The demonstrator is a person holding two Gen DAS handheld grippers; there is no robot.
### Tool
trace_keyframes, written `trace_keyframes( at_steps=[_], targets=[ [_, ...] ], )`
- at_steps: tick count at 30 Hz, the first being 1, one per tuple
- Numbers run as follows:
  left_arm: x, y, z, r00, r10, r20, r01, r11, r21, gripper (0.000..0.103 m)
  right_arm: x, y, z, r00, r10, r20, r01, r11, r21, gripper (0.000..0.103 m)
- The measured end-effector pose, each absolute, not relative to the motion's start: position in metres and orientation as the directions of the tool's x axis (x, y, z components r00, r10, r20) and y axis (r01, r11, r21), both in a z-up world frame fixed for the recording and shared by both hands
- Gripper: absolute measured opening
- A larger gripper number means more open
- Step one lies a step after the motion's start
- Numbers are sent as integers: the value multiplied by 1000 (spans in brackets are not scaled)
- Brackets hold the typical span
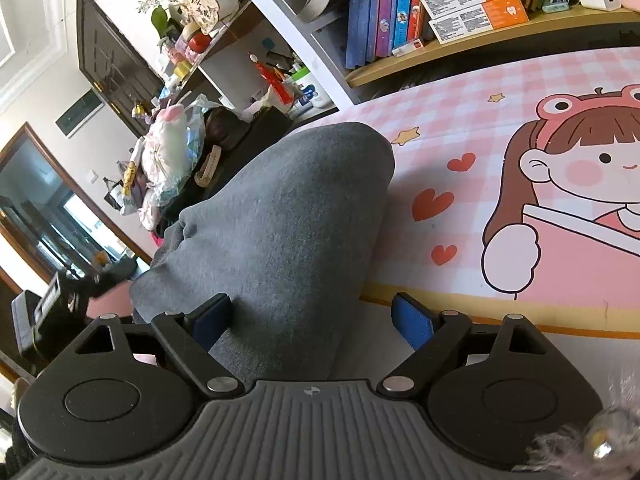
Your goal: Fold clothes
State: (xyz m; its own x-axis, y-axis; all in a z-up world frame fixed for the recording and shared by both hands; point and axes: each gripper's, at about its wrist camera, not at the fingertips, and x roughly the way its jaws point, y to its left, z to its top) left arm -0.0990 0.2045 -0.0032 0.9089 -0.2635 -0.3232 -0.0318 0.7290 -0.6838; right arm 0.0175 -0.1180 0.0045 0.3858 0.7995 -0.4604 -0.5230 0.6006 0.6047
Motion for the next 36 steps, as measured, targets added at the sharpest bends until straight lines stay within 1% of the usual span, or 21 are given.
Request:
trace_keyframes(
  at_steps=[4,5,6,7,8,9,10,11,13,14,17,19,21,25,26,28,31,33,34,35,36],
  targets=[
    [-84,197,-8,893,-280,-351,-51,713,-699,91,17,-117,3,353,820,-451,-515,573,638,83],
    [-79,195,-10,891,-285,-354,-54,707,-705,91,16,-116,3,341,826,-448,-516,563,646,80],
    [-75,194,-11,888,-289,-356,-56,702,-710,90,15,-114,3,329,831,-449,-519,556,649,76],
    [-70,193,-12,886,-294,-359,-58,697,-715,89,14,-113,3,319,835,-449,-524,550,650,65],
    [-67,190,-13,883,-300,-361,-56,696,-716,87,13,-112,3,324,835,-446,-523,551,650,59],
    [-67,188,-16,876,-322,-360,-47,685,-727,79,12,-113,4,333,833,-441,-522,553,650,58],
    [-66,186,-17,871,-335,-359,-45,674,-738,75,11,-113,5,342,834,-432,-527,551,647,49],
    [-66,184,-16,873,-334,-356,-39,679,-733,73,9,-114,7,355,834,-423,-535,552,640,44],
    [-66,179,-14,876,-332,-348,-27,689,-725,61,2,-117,13,399,828,-394,-565,560,606,39],
    [-68,177,-13,878,-340,-336,-8,692,-722,60,-1,-118,16,417,827,-378,-579,562,591,37],
    [-71,174,-10,880,-358,-313,31,700,-713,59,-1,-122,19,432,832,-349,-591,553,587,37],
    [-68,178,-15,871,-358,-336,5,690,-724,60,4,-121,16,411,830,-377,-570,556,605,37],
    [-67,180,-18,869,-363,-336,2,681,-732,63,6,-119,14,400,824,-400,-560,566,606,41],
    [-62,182,-20,857,-378,-351,-2,677,-736,72,14,-119,9,389,814,-432,-525,581,622,66],
    [-60,181,-21,855,-380,-352,-3,675,-738,73,17,-119,6,379,813,-441,-508,581,635,70],
    [-56,179,-20,853,-381,-356,-2,681,-733,73,25,-120,1,355,826,-439,-474,563,677,72],
    [-53,178,-20,850,-380,-364,-2,689,-725,74,32,-119,0,333,837,-435,-458,546,701,72],
    [-51,176,-19,849,-378,-369,-4,693,-721,73,34,-116,-1,318,843,-433,-462,537,706,63],
    [-51,175,-19,848,-379,-371,-4,695,-719,72,34,-115,-1,305,849,-432,-467,529,708,51],
    [-51,174,-19,849,-377,-370,0,700,-714,70,31,-114,1,308,847,-433,-484,531,695,47],
    [-51,172,-18,850,-375,-369,4,706,-708,66,28,-113,3,316,844,-434,-504,537,677,45]
  ],
)
